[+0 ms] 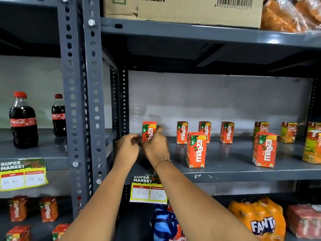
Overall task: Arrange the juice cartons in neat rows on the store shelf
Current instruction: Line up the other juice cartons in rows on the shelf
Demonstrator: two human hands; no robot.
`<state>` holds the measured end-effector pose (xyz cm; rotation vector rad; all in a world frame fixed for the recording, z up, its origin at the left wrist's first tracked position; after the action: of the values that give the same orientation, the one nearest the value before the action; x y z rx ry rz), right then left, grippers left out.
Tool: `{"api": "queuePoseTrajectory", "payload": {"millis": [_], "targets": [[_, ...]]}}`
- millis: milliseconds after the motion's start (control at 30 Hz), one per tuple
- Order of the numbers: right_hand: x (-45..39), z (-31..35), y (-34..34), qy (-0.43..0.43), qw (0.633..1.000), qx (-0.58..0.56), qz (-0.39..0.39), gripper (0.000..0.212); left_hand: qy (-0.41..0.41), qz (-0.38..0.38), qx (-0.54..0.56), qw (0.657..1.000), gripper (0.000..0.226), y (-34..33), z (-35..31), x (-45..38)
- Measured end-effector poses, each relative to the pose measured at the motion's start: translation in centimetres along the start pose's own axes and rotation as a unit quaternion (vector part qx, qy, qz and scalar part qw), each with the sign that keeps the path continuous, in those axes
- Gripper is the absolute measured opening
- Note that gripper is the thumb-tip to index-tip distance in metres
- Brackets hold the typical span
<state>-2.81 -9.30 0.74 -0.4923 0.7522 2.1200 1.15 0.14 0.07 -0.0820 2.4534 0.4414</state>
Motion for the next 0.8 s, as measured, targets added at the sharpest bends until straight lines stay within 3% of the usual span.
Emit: {"api": "queuePoseTrajectory", "payload": {"millis": [167, 300, 467, 633, 733, 800], "targets": [[0.5, 4.3, 4.8, 0.052, 0.992, -0.065, -0.096, 0.064, -0.035, -0.04, 0.133, 0.99, 0.046, 0.1, -1.8, 0.8], [0.7, 7.3, 11.5, 0.104, 0.981, -0.113, -0.117, 0.06, -0.004, 0.04, 0.283, 0.958, 0.037, -1.6, -4.4, 2.1], [1.2, 4.4, 21.7, 0.086, 0.969, -0.11, -0.206, 0.061, -0.041, 0.054, 0.157, 0.985, 0.036, -5.2, -5.5, 5.2], [0.4, -3.1, 25.5, -0.007, 0.989, 0.005, -0.146, 0.059, 0.053, 0.023, 0.175, 0.983, 0.037, -8.3, -5.5, 5.9], [0.1, -7.3, 24.4, -0.032, 0.995, 0.003, -0.093, 0.057, 0.055, 0.04, 0.092, 0.993, 0.032, -8.9, -5.6, 6.3], [0.0, -9.3, 23.5, -0.037, 0.997, -0.012, -0.062, 0.059, 0.069, 0.068, 0.11, 0.989, 0.035, -8.9, -5.9, 6.1]]}}
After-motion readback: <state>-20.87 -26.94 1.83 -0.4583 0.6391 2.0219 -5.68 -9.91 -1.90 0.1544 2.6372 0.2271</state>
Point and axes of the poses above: each hand's wrist, its own x-axis away from the middle knuckle, its own y-axis out of the back of the hand, z = x × y, the point moved 1 cm from there along -x, towards the middle knuckle, and after that the axes turned 3 degrees about -z, right-handed, at the moved point
